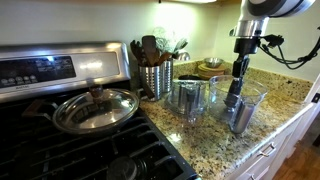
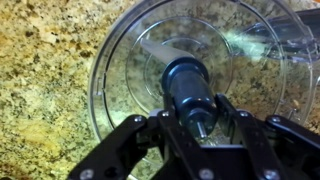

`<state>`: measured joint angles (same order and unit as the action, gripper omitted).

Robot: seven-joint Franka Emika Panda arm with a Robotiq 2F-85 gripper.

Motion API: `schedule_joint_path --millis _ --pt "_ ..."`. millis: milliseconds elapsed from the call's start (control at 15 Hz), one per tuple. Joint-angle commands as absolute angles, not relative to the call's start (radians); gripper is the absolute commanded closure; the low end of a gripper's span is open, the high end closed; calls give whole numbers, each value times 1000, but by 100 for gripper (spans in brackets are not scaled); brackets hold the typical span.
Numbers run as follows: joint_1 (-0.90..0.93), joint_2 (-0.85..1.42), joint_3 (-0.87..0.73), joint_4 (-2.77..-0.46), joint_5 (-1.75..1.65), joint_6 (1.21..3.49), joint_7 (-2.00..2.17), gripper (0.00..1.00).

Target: Put the blades inside the food processor chamber

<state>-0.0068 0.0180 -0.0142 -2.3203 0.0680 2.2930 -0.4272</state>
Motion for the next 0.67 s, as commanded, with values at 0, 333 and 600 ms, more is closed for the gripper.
schedule_joint_path --millis 0,333,600 --pt "2 -18 1 -2380 34 2340 -417 81" --pt "10 -21 19 -2420 -36 2407 -357 81" --pt "7 3 22 -2427 -68 2437 -310 81"
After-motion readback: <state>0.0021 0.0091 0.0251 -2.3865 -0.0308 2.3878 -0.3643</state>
